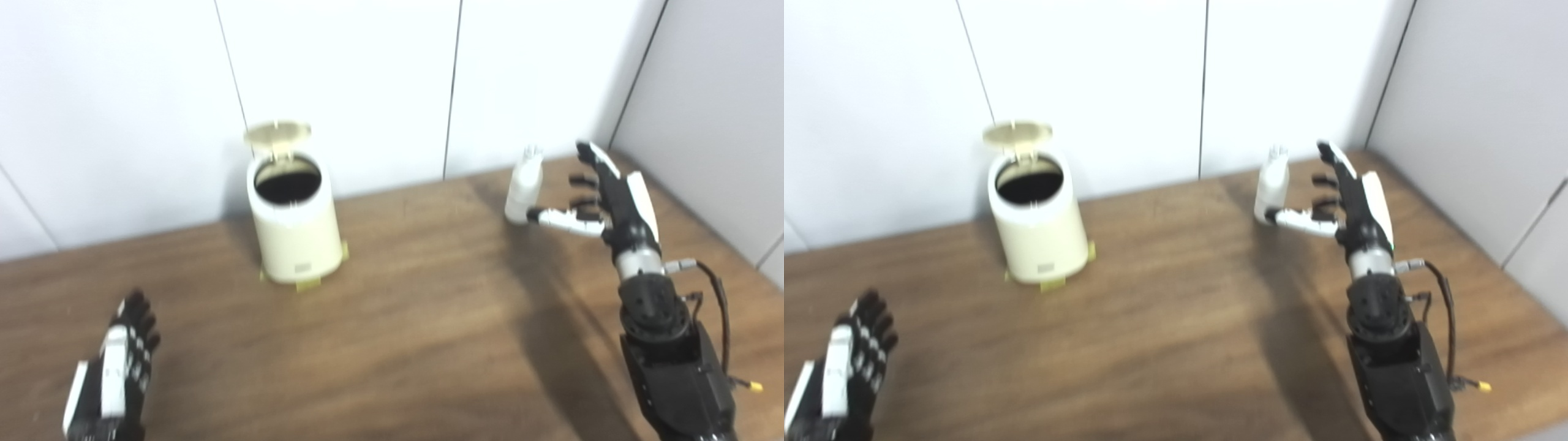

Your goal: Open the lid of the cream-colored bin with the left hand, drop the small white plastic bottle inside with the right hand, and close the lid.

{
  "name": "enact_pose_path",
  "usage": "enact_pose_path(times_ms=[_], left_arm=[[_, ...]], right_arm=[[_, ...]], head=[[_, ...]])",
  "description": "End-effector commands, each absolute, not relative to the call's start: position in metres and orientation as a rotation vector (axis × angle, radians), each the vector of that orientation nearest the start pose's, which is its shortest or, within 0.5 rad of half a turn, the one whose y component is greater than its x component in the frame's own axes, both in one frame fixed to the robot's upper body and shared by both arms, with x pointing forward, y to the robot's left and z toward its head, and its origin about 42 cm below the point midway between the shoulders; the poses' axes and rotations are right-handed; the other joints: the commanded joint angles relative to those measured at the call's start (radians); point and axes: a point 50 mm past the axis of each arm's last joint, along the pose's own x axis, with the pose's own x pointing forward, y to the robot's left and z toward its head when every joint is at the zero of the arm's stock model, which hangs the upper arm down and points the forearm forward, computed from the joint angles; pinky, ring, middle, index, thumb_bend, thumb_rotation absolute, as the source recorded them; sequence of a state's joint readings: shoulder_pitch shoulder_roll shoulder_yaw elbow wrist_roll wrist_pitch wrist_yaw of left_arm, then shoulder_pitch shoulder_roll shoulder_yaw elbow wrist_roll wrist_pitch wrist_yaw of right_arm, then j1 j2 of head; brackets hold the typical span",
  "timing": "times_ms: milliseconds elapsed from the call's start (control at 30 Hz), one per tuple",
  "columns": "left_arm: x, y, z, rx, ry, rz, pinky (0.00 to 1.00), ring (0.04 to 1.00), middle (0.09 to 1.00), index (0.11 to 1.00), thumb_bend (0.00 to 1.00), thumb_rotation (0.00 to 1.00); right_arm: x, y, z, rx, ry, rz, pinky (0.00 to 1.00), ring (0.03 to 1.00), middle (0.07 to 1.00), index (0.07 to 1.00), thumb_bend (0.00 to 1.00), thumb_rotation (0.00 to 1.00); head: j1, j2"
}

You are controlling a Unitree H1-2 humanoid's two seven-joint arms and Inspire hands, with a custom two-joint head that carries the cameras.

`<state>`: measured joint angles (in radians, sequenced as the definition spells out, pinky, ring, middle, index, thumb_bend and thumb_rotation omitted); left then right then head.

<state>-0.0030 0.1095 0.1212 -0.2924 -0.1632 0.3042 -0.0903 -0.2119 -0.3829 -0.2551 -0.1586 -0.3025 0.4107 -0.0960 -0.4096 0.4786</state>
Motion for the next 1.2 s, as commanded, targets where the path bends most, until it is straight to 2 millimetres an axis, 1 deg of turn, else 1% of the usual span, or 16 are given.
enact_pose_path(times_ms=[0, 33, 167, 233, 267, 333, 400, 467, 500, 633, 700, 800, 867, 933, 1067, 1167], left_arm=[[0.288, 0.261, 0.177, -0.043, -0.080, -0.041, 1.00, 1.000, 0.998, 1.000, 0.25, 1.00], [0.288, 0.260, 0.177, -0.044, -0.081, -0.041, 1.00, 1.000, 0.999, 1.000, 0.24, 1.00], [0.286, 0.260, 0.181, -0.035, -0.091, -0.040, 1.00, 1.000, 0.999, 1.000, 0.24, 0.98], [0.285, 0.260, 0.183, -0.031, -0.096, -0.041, 1.00, 1.000, 0.999, 1.000, 0.24, 0.97], [0.284, 0.261, 0.184, -0.028, -0.097, -0.040, 1.00, 1.000, 0.998, 1.000, 0.24, 0.95], [0.282, 0.261, 0.185, -0.025, -0.097, -0.038, 1.00, 1.000, 0.998, 1.000, 0.23, 0.93], [0.281, 0.261, 0.186, -0.024, -0.095, -0.040, 1.00, 1.000, 1.000, 1.000, 0.23, 0.90], [0.278, 0.259, 0.187, -0.022, -0.092, -0.041, 1.00, 1.000, 1.000, 1.000, 0.22, 0.89], [0.278, 0.258, 0.187, -0.020, -0.091, -0.040, 1.00, 1.000, 1.000, 1.000, 0.22, 0.88], [0.274, 0.255, 0.186, -0.015, -0.087, -0.042, 1.00, 1.000, 1.000, 1.000, 0.19, 0.87], [0.273, 0.254, 0.187, -0.011, -0.080, -0.040, 1.00, 1.000, 1.000, 1.000, 0.17, 0.87], [0.273, 0.252, 0.189, -0.001, -0.081, -0.049, 1.00, 1.000, 1.000, 1.000, 0.15, 0.87], [0.273, 0.252, 0.191, -0.005, -0.089, -0.060, 1.00, 1.000, 1.000, 1.000, 0.16, 0.91], [0.273, 0.252, 0.194, -0.001, -0.090, -0.059, 1.00, 1.000, 1.000, 1.000, 0.17, 0.91], [0.273, 0.252, 0.197, 0.007, -0.089, -0.058, 1.00, 1.000, 1.000, 1.000, 0.16, 0.88], [0.271, 0.252, 0.196, 0.014, -0.081, -0.061, 1.00, 1.000, 1.000, 1.000, 0.17, 0.87]], right_arm=[[0.345, -0.396, 0.262, -0.625, -0.122, -0.527, 0.69, 0.872, 0.918, 0.922, 0.78, 0.20], [0.350, -0.398, 0.264, -0.627, -0.113, -0.532, 0.67, 0.878, 0.919, 0.926, 0.78, 0.19], [0.368, -0.407, 0.271, -0.652, -0.116, -0.522, 0.77, 0.884, 0.921, 0.923, 0.80, 0.17], [0.374, -0.411, 0.272, -0.662, -0.114, -0.517, 0.79, 0.884, 0.920, 0.920, 0.80, 0.18], [0.379, -0.413, 0.273, -0.663, -0.107, -0.519, 0.79, 0.882, 0.917, 0.916, 0.81, 0.18], [0.385, -0.416, 0.275, -0.664, -0.095, -0.521, 0.79, 0.880, 0.913, 0.911, 0.82, 0.18], [0.390, -0.417, 0.276, -0.664, -0.081, -0.523, 0.76, 0.868, 0.907, 0.909, 0.82, 0.16], [0.398, -0.419, 0.277, -0.685, -0.058, -0.522, 0.74, 0.858, 0.900, 0.901, 0.81, 0.14], [0.400, -0.420, 0.277, -0.693, -0.050, -0.523, 0.74, 0.854, 0.896, 0.894, 0.82, 0.13], [0.411, -0.426, 0.268, -0.740, -0.030, -0.506, 0.75, 0.845, 0.878, 0.875, 0.84, 0.13], [0.415, -0.427, 0.265, -0.753, -0.015, -0.492, 0.77, 0.858, 0.874, 0.870, 0.84, 0.12], [0.423, -0.427, 0.260, -0.742, 0.019, -0.484, 0.75, 0.850, 0.873, 0.866, 0.85, 0.09], [0.426, -0.426, 0.257, -0.735, 0.039, -0.481, 0.73, 0.851, 0.880, 0.865, 0.85, 0.09], [0.429, -0.424, 0.254, -0.747, 0.051, -0.472, 0.73, 0.842, 0.877, 0.866, 0.85, 0.09], [0.432, -0.415, 0.249, -0.730, 0.072, -0.456, 0.71, 0.827, 0.873, 0.865, 0.86, 0.09], [0.437, -0.411, 0.243, -0.762, 0.100, -0.462, 0.67, 0.805, 0.858, 0.860, 0.86, 0.10]], head=[[0.002, 0.002], [0.005, 0.003], [0.019, -0.001], [0.022, 0.000], [0.024, 0.003], [0.031, 0.009], [0.041, 0.011], [0.056, 0.011], [0.059, 0.003], [0.057, -0.004], [0.059, -0.001], [0.065, 0.003], [0.074, 0.011], [0.077, 0.017], [0.072, 0.025], [0.074, 0.029]])
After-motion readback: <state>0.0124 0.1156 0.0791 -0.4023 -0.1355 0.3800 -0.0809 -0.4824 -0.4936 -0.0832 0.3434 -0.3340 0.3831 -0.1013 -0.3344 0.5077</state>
